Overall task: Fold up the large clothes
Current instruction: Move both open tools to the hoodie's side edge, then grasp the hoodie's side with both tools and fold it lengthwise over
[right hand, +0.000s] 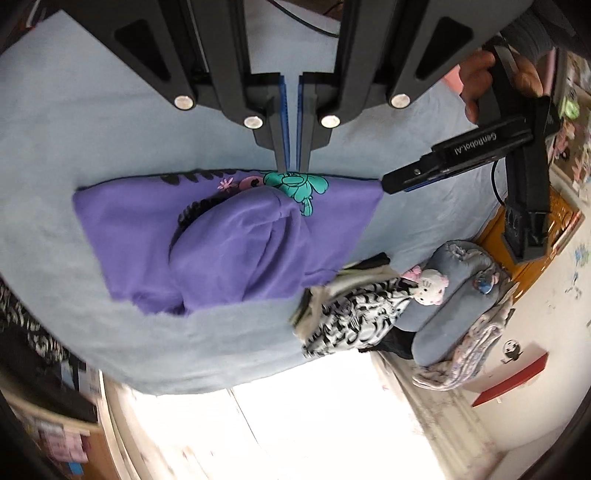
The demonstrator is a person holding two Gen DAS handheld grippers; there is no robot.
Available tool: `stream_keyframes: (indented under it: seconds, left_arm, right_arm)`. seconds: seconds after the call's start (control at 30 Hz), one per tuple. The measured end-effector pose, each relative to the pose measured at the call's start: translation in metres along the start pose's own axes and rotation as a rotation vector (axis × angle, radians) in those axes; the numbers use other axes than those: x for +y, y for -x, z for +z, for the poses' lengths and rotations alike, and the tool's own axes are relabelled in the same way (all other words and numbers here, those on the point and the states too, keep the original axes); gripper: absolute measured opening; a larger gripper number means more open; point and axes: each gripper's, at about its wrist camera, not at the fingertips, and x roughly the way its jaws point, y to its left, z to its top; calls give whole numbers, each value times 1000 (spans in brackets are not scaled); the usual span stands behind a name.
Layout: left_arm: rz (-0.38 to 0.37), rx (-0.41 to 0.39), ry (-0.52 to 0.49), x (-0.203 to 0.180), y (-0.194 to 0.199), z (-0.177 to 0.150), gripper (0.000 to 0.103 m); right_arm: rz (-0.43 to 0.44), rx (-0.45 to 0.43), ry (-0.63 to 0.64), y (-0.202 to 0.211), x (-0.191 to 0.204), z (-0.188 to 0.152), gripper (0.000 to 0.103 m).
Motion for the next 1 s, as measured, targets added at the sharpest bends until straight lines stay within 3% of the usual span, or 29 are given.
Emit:
stream_keyframes:
  seconds: [0.2, 0.43, 0.6, 0.8, 1.0]
  left_arm:
    - [-42, 23, 74, 23, 16, -7, 52]
    - [-50, 127, 175, 54, -19, -16, 53]
    - [-96, 168, 285, 83, -62, -20, 53]
    - [-121, 152, 400, 117, -117, -19, 53]
    - [-132, 72, 475, 140, -160, -2, 53]
  right_arm:
    - [-18, -14, 98, 31, 10, 8, 4]
    - [-193, -11, 263, 16, 20, 23, 4]
    - [-282, 24, 197, -31, 0, 34, 4]
    - [-216, 29, -3, -81, -35, 47, 4]
    - [-212, 14, -55, -136, -44, 58, 4]
